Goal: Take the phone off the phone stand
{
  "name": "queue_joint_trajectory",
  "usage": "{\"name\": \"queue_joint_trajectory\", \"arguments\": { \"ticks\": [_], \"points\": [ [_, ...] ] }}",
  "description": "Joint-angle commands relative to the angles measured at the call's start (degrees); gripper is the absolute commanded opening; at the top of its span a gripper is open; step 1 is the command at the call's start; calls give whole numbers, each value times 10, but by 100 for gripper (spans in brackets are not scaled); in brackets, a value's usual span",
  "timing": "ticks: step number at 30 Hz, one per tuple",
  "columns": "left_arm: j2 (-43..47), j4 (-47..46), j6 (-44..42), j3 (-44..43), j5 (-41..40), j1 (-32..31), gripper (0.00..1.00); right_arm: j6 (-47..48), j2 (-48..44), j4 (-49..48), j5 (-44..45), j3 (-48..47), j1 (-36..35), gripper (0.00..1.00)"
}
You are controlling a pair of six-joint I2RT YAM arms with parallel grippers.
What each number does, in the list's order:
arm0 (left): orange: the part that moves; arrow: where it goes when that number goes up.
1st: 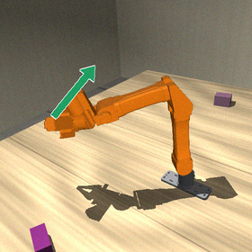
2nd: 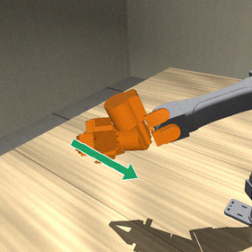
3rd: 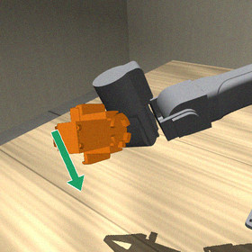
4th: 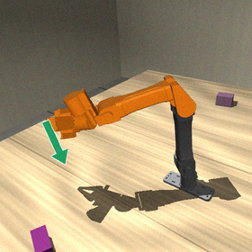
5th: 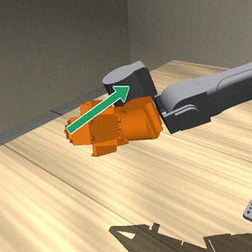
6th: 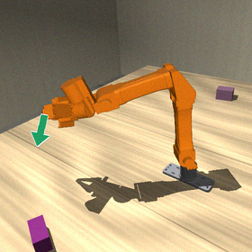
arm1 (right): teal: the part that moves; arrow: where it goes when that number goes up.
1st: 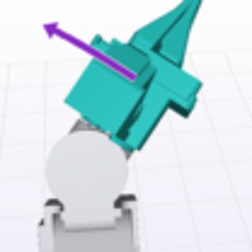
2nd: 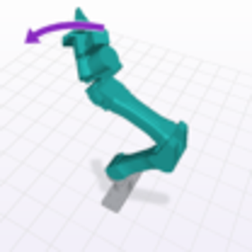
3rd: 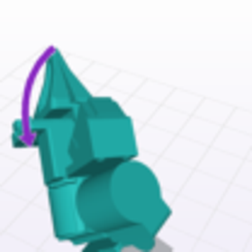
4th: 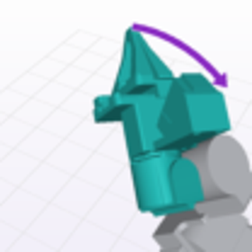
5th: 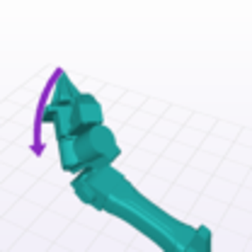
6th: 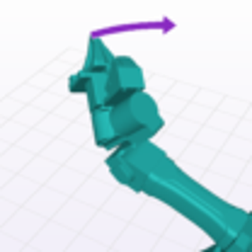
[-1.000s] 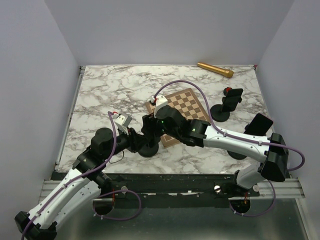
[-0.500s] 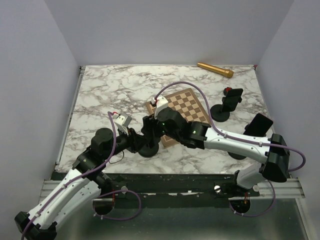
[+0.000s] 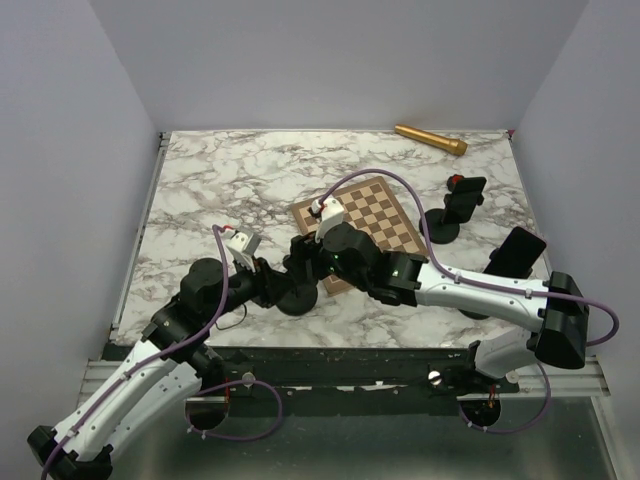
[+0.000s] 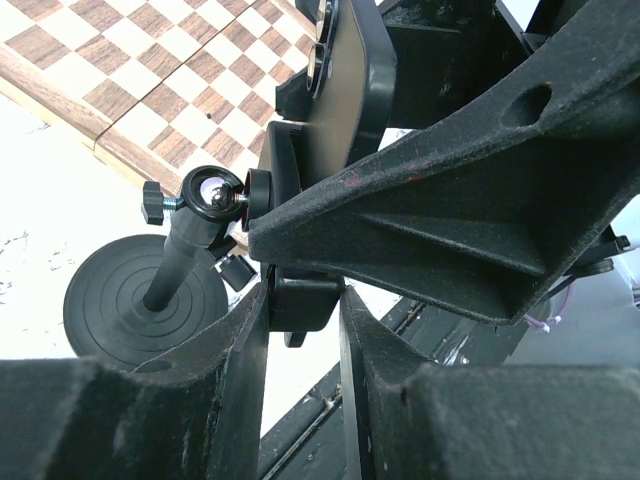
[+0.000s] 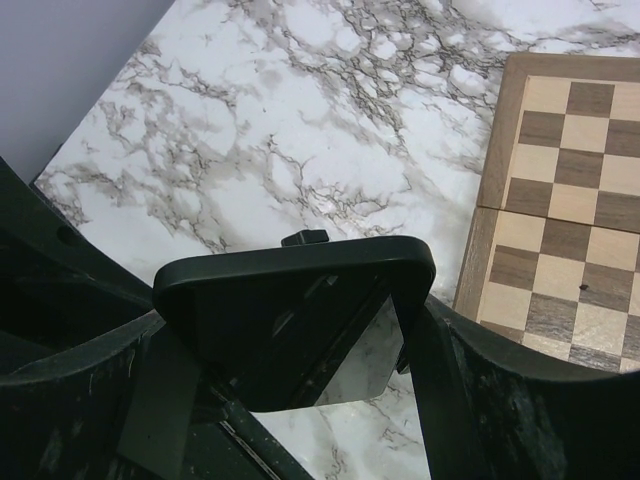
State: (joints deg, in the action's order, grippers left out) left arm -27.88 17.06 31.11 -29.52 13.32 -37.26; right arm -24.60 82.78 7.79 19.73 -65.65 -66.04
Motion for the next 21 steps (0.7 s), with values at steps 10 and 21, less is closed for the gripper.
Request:
{"name": "queue_joint_trajectory", "arguments": {
  "ticks": [10, 21],
  "points": [
    [11, 80, 18, -21, -19, 0, 0, 117, -18, -47, -13, 30, 33, 1],
    [23, 113, 31, -25, -64, 0, 0, 93, -14, -31, 10, 22, 70, 1]
  ]
}}
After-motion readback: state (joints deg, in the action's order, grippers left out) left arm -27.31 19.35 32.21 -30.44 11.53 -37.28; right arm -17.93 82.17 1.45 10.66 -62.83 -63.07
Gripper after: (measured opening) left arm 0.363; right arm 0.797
